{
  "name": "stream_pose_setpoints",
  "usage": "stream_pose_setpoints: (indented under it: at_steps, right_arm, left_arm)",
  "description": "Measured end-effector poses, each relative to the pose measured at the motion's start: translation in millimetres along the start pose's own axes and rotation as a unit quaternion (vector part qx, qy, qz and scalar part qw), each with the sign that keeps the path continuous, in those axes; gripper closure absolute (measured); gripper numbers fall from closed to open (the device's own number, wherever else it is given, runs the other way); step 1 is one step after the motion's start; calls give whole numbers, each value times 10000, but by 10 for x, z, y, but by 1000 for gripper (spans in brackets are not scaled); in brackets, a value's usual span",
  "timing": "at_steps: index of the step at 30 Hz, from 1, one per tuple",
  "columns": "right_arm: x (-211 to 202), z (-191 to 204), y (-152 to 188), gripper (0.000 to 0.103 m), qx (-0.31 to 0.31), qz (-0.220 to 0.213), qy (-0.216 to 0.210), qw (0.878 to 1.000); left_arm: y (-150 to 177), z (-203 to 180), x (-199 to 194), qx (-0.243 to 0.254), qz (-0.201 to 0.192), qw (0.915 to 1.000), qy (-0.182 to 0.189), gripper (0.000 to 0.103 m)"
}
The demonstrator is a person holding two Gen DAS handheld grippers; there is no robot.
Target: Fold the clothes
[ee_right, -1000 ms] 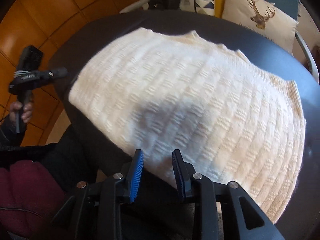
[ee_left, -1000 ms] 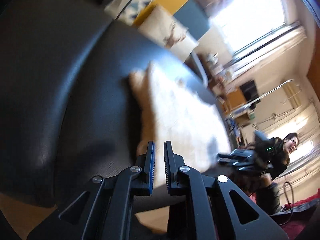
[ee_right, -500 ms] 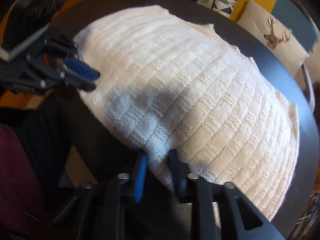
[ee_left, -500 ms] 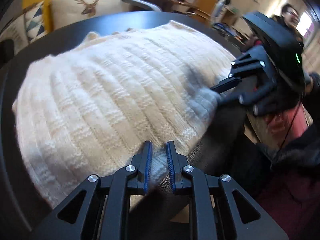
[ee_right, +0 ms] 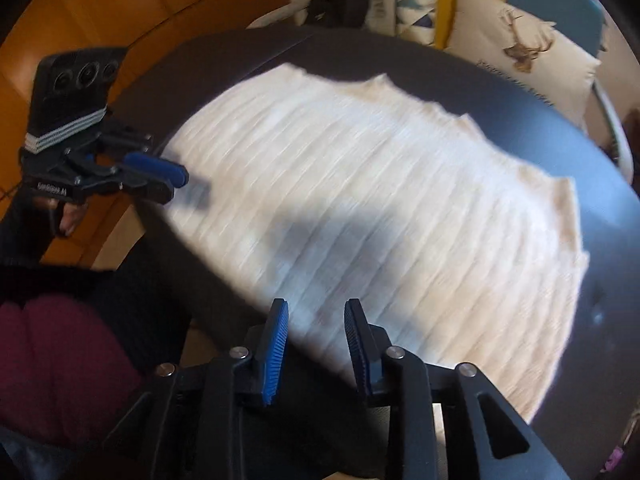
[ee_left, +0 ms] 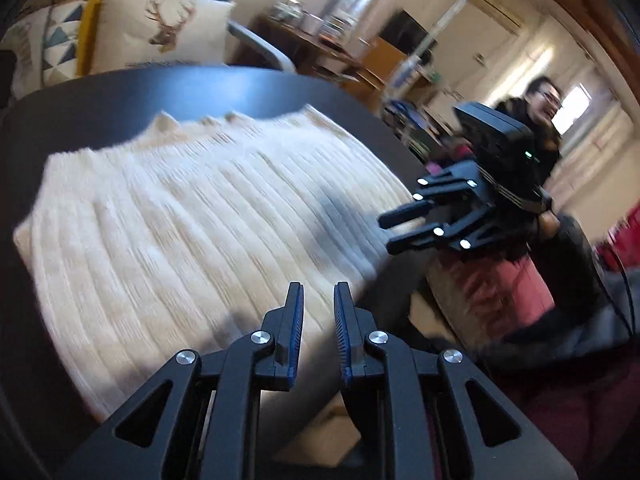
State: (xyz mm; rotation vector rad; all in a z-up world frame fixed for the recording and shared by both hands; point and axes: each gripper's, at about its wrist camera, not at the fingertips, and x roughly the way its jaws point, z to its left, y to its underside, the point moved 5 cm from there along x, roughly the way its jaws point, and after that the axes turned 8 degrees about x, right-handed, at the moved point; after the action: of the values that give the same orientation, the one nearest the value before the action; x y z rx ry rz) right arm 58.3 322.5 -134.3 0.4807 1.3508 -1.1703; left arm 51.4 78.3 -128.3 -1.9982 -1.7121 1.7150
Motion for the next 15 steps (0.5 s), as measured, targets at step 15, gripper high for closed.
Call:
stream_pose_setpoints:
  at_steps: [15]
  right_arm:
    - [154, -218, -270, 71, 500, 3, -119, 9987]
  left_arm:
    - [-96, 32, 109, -286, -76, 9992, 267, 86]
